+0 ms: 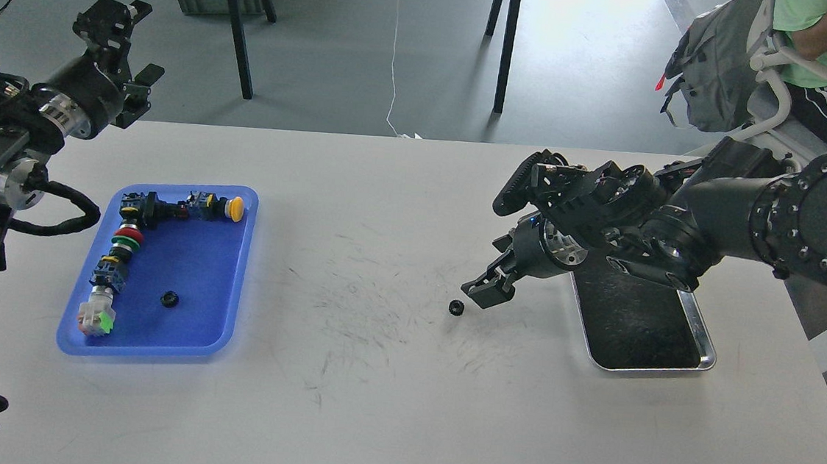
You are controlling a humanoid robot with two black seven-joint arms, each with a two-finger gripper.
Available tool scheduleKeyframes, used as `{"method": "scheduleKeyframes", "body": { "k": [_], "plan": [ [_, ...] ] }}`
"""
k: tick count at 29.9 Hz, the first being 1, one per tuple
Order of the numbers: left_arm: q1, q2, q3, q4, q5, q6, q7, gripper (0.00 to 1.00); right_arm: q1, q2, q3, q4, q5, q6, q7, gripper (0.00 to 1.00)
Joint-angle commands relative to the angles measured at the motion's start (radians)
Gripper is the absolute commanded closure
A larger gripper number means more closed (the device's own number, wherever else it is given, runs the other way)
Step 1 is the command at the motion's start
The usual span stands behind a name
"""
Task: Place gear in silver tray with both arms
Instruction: 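Reach the right gripper toward the black gear on the table, then close the right gripper on the black gear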
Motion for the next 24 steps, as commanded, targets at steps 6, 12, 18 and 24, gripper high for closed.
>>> {"method": "scheduleKeyframes", "body": {
  "k": [6,12,18,24],
  "plan": [
    [0.008,0.000,0.001,0.001,-0.004,0.000,0.000,0.01,-0.015,0.000,0.036,0.013,0.012,-0.046,0.000,0.06],
    [0.008,0.004,0.003,0.001,-0.005,0.000,0.000,0.01,-0.035,0.000,0.102,0.013,0.010,-0.070,0.000,0.06],
    [0.008,0.006,0.001,0.003,-0.005,0.000,0.000,0.01,-0.072,0.000,0.109,0.021,0.009,-0.113,0.000,0.06],
    [0.009,0.009,0.001,0.009,-0.007,0.000,0.000,0.01,-0.073,0.000,0.074,0.024,-0.022,-0.109,0.000,0.06]
  ]
}}
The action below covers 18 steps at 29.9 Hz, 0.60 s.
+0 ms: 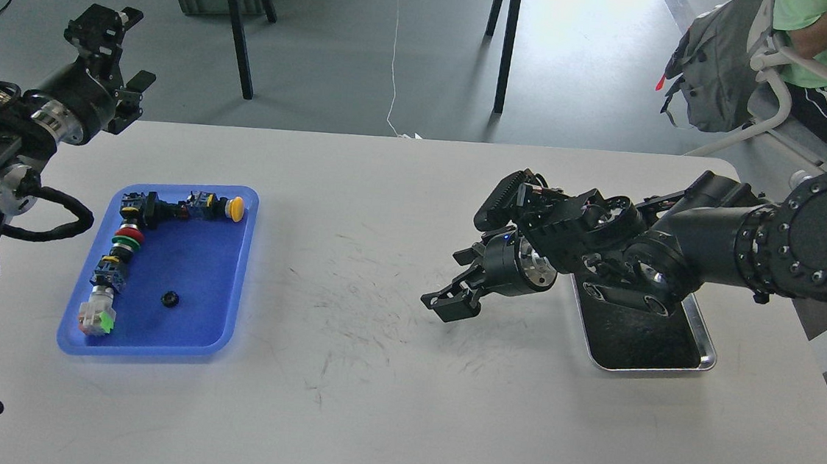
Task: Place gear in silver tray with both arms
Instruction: 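Close the right gripper on the black gear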
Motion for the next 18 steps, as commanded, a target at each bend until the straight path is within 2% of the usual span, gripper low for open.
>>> {"method": "scheduleKeyframes", "body": {
  "k": [1,18],
  "plan": [
    [0.001,0.004,0.000,0.002,-0.002,0.000,0.000,0.01,-0.001,0.000,-0.028,-0.001,-0.028,0.003,0.000,0.07],
    [0.004,0.024,0.000,0.002,-0.018,0.000,0.000,0.01,-0.041,0.000,-0.031,-0.021,-0.103,-0.003,0.000,0.10]
  ]
}}
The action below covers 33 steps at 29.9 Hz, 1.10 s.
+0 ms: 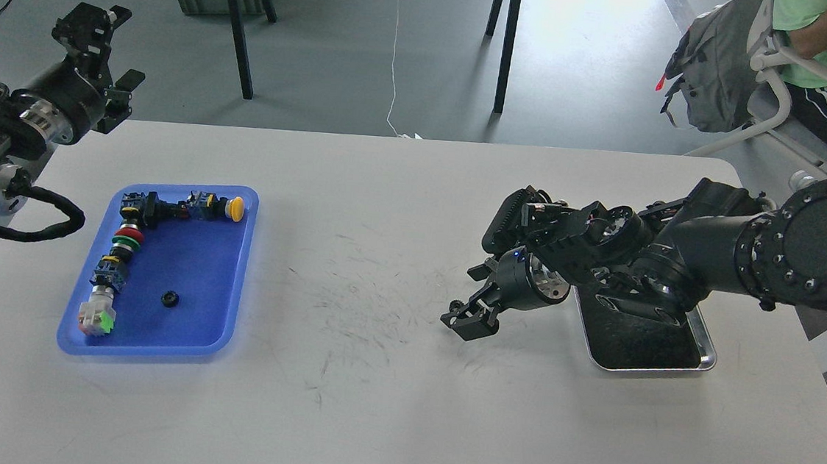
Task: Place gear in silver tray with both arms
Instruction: 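Close the right gripper on the black gear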
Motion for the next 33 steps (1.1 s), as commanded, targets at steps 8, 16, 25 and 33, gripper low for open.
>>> {"method": "scheduleKeyframes", "body": {
  "k": [8,16,25,33],
  "plan": [
    [0.002,0.009,0.000,0.000,-0.007,0.000,0.000,0.01,-0.029,0.000,0.006,-0.028,-0.004,-0.027,0.000,0.15],
    [0.002,0.012,-0.001,0.000,-0.007,0.000,0.000,0.01,-0.063,0.000,0.007,-0.045,-0.001,-0.059,0.000,0.22],
    [0.002,0.037,-0.011,0.000,-0.014,0.000,0.000,0.01,-0.081,0.000,0.007,-0.051,-0.004,-0.075,0.000,0.23],
    [0.003,0.040,-0.011,0.000,-0.018,0.000,0.000,0.01,-0.084,0.000,0.009,-0.057,-0.002,-0.087,0.000,0.40]
  ]
}}
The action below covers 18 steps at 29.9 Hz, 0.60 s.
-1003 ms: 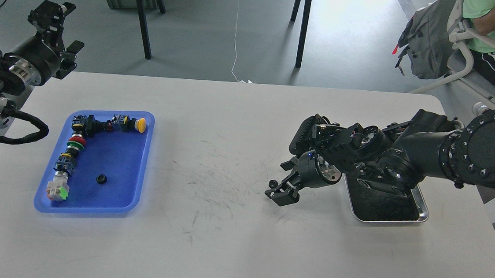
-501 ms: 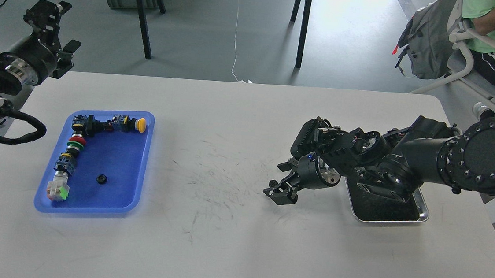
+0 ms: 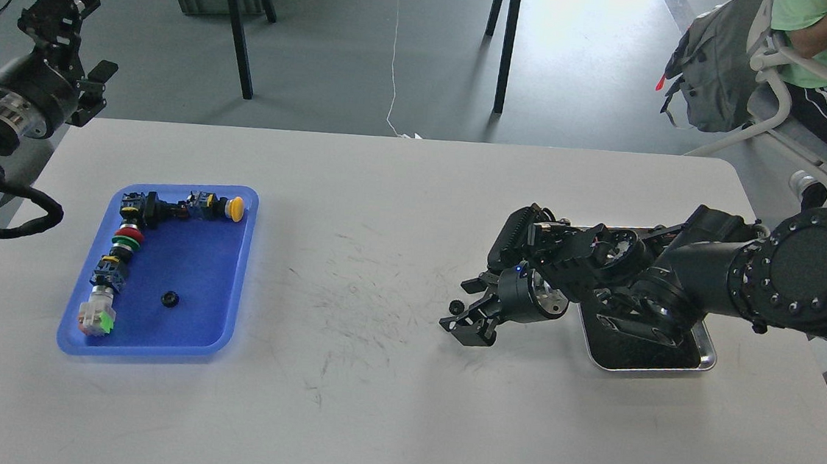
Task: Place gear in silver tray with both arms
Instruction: 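Close the right gripper on the black gear, then lift the black gear and move it over the silver tray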
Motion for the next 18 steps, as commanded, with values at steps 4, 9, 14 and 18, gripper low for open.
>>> {"method": "scheduleKeyframes", "body": {
  "k": [4,9,14,18],
  "plan": [
    [0.005,0.009,0.000,0.000,-0.003,0.000,0.000,0.01,-0.001,0.000,0.000,-0.006,0.001,-0.004,0.000,0.42],
    [0.009,0.025,-0.001,0.000,-0.003,0.000,0.000,0.01,-0.003,0.000,0.001,-0.005,0.000,-0.004,0.000,0.52],
    [0.015,0.029,0.000,-0.002,-0.003,0.000,0.000,0.01,-0.004,0.000,0.001,-0.006,0.001,-0.007,0.000,0.67],
    [0.023,0.031,0.000,-0.002,-0.003,0.000,0.000,0.01,-0.007,0.000,0.001,-0.006,0.000,-0.007,0.000,0.79]
  ]
}}
